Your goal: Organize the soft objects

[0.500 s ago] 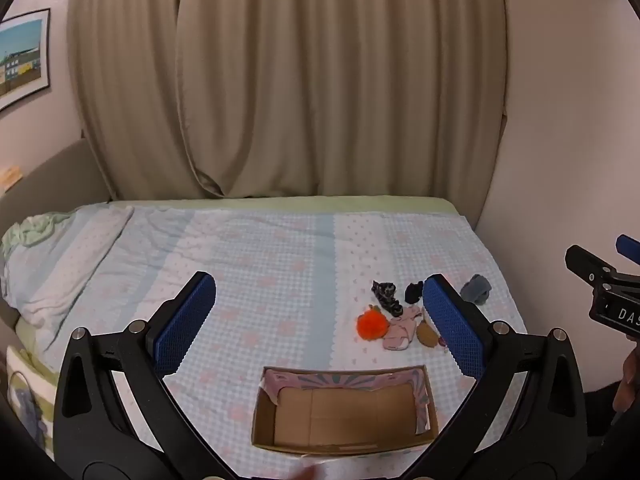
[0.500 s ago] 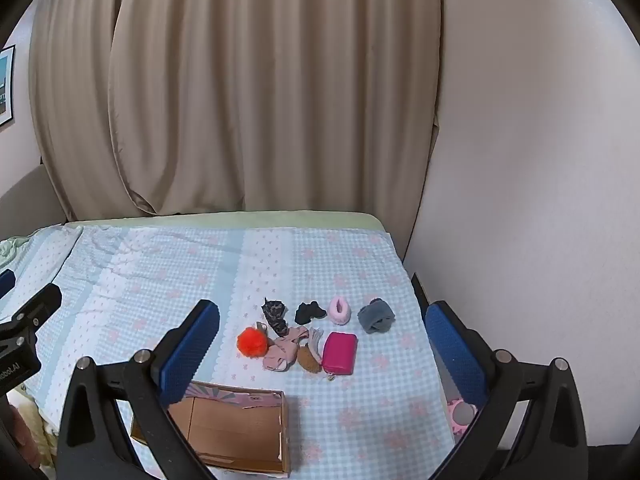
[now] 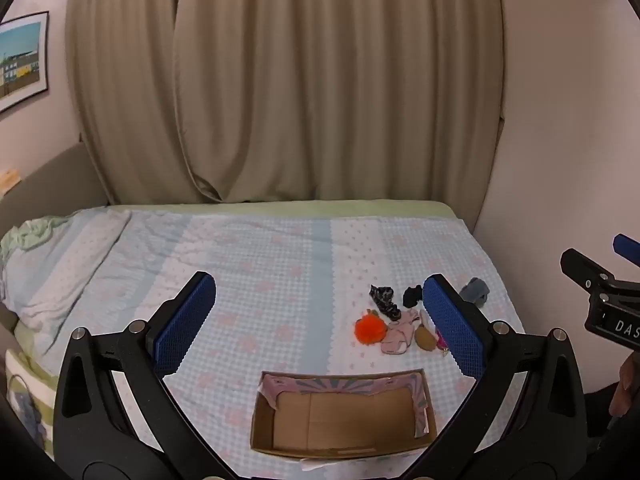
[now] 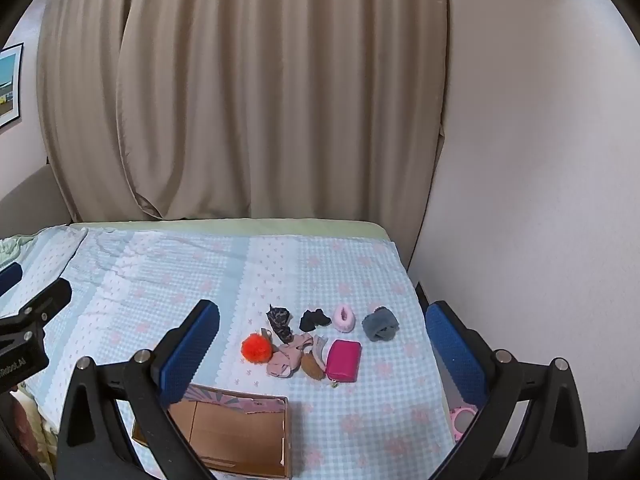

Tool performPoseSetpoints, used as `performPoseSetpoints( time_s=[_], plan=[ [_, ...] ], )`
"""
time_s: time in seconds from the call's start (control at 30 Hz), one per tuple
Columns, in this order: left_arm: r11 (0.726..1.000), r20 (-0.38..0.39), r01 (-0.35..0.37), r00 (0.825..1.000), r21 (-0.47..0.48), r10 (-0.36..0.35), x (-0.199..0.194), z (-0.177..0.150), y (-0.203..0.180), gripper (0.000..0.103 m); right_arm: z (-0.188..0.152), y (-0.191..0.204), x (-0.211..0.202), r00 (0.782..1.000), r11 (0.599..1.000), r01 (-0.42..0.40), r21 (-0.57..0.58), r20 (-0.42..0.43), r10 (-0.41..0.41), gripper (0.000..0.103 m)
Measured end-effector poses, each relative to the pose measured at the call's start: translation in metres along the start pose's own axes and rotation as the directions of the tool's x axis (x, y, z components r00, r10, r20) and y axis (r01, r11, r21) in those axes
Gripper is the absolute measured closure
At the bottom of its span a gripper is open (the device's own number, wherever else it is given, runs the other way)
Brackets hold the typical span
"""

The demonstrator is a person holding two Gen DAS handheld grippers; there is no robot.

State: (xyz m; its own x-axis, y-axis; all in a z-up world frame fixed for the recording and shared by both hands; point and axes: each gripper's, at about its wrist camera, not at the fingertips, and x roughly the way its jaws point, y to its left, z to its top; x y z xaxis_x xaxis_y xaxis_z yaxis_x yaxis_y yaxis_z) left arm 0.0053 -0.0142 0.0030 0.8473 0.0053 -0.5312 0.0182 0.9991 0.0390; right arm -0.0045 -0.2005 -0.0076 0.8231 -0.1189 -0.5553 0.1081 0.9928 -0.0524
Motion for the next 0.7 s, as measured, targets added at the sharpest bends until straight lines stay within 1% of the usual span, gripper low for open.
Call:
performPoseSetpoints(
  time_s=[0.17,0.43,0.57,0.7],
  plan=[
    [1.0,0.005,0.005,1.0,-0.004,-0.005,-0.001,0.0,0.003,0.0,0.002,0.002,0.001,1.0,1.0,-0.009,0.005,0.0,0.009,0.0],
    [1.0,0.007,0.011,1.0,-0.018,-0.01,-0.002,0.002,0.008,0.0,0.009,0.002,-0.001,1.0,1.0,0.001,0.014,0.008,-0.001,0.0],
    [1.0,0.003,0.01,1.0,-0.026,-0.01,0.0,0.004,0.012,0.0,0.002,0.0,-0.001,1.0,1.0,-0.002,0.015,0.013,0.001,0.0],
    [0.999,-0.003,0.012,1.0,-0.034,-0.012,0.002,0.005,0.013,0.0,0.004,0.0,0.001,1.0,1.0,0.0,0.012,0.014,0.0,0.0]
  ],
)
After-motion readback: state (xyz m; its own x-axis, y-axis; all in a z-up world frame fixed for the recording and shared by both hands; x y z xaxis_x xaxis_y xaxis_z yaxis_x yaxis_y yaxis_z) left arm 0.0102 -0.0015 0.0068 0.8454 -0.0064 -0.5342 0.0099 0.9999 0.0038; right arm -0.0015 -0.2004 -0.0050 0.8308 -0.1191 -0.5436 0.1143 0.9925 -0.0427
